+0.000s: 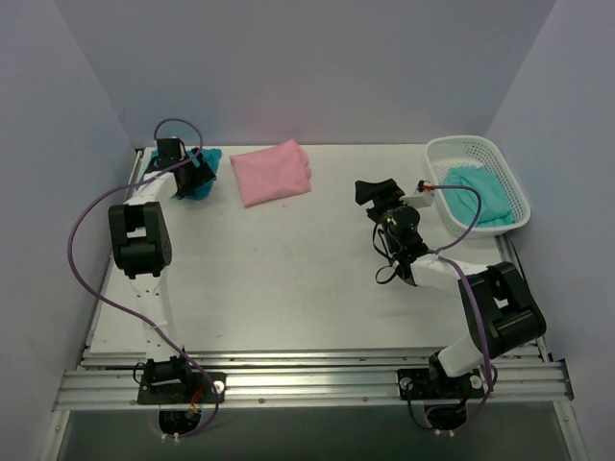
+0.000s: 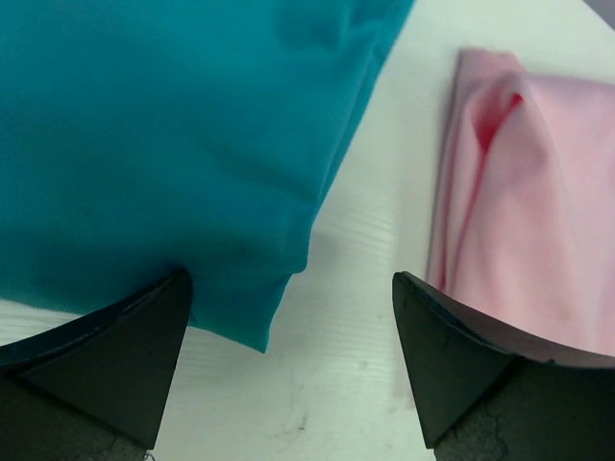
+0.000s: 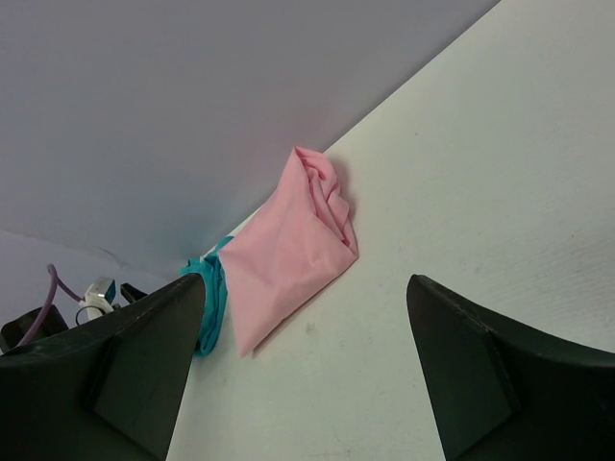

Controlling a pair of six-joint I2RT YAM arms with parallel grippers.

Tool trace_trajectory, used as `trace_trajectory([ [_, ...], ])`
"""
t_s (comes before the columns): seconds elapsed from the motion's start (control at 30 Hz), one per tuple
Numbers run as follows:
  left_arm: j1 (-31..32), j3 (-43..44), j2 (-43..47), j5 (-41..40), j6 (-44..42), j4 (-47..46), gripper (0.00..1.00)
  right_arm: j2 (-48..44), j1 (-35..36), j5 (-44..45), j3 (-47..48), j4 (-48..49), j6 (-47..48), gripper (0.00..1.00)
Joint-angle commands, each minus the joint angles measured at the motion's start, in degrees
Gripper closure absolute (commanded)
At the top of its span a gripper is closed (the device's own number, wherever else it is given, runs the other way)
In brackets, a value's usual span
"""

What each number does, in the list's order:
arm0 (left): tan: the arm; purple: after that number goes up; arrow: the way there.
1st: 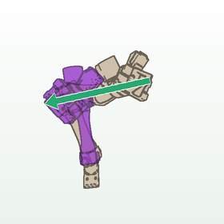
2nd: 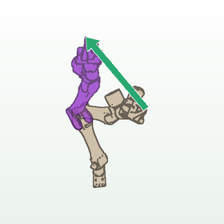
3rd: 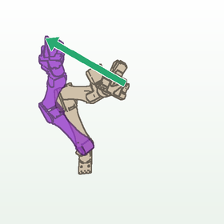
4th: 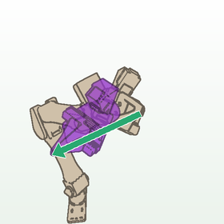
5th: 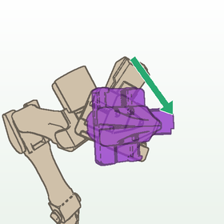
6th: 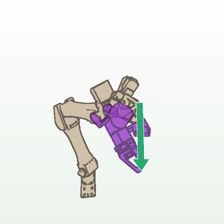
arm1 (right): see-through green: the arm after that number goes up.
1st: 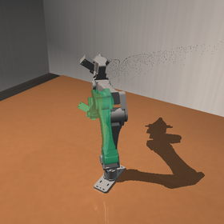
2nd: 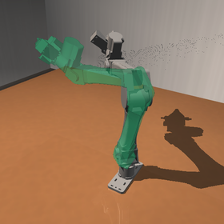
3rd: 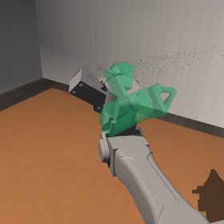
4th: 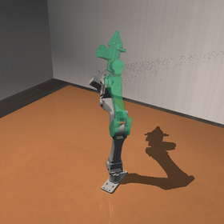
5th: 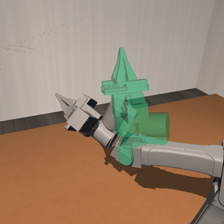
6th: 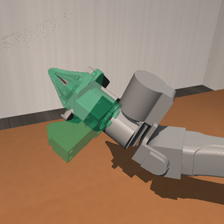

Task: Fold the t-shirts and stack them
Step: Fold the tshirt

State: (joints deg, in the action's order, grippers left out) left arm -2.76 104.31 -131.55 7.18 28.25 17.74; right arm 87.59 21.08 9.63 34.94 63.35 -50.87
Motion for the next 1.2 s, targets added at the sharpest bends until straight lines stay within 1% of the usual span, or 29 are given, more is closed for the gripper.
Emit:
trace_trajectory([
  [0.0, -2.7, 4.8, -1.5, -3.9, 0.5, 2.8, 0.06, -3.3, 0.2, 0.3, 2.9, 0.1, 1.4, 0.18],
  [0.03, -3.3, 4.5, -1.3, -4.0, 0.8, 2.7, 0.06, -3.4, 0.2, 0.3, 3.1, -0.2, 1.5, 0.18],
  [0.1, -4.0, 2.8, 0.6, -2.7, 1.5, -0.9, 0.06, -3.6, 0.3, 0.2, 3.3, -0.6, 1.7, 0.18],
  [0.17, -3.7, 0.2, 2.3, -0.5, 1.4, -6.3, 0.06, -3.8, 0.6, 0.3, 2.9, -0.5, 1.7, 0.18],
  [0.27, -2.6, -0.9, 5.0, 3.0, 0.9, -10.3, 0.06, -4.6, 1.2, 0.4, 2.4, -0.7, 1.8, 0.19],
  [0.3, -2.6, -1.5, 5.9, 8.5, 1.7, -12.6, 0.06, -4.7, 1.3, 0.6, 2.2, -0.7, 1.8, 0.19],
  [0.33, -2.8, -2.2, 6.2, 11.7, 4.6, -19.4, 0.06, -5.1, 1.6, 0.9, 2.2, -0.7, 1.8, 0.19],
  [0.4, -2.8, -3.1, 6.7, 18.4, 7.2, -23.7, 0.06, -5.6, 2.7, 1.2, 2.6, -1.0, 2.4, 0.19],
  [0.5, -2.2, -2.9, 8.1, 21.3, 8.8, -26.4, 0.06, -7.0, 3.8, 2.8, 2.6, -2.4, 3.5, 0.19],
  [0.63, -1.7, -5.3, 11.9, 20.2, 7.4, -27.2, 0.06, -7.9, 4.5, 4.4, 1.9, -2.8, 4.4, 0.18],
  [0.77, -1.7, -6.5, 13.7, 18.7, 6.4, -23.2, 0.06, -7.4, 4.6, 4.4, 1.9, -2.4, 4.2, 0.18],
  [0.87, -1.4, -11.0, 14.5, 17.6, 6.4, -24.1, 0.06, -7.1, 4.5, 4.0, 2.1, -2.0, 4.1, 0.18],
  [0.97, -0.3, -12.6, 12.6, 15.9, 6.0, -22.9, 0.06, -7.2, 4.5, 3.9, 1.7, -1.8, 4.1, 0.18],
  [1.17, 2.1, -11.8, 8.7, 15.3, 5.9, -22.7, 0.06, -8.2, 4.4, 4.3, 1.1, -1.8, 4.2, 0.18],
])
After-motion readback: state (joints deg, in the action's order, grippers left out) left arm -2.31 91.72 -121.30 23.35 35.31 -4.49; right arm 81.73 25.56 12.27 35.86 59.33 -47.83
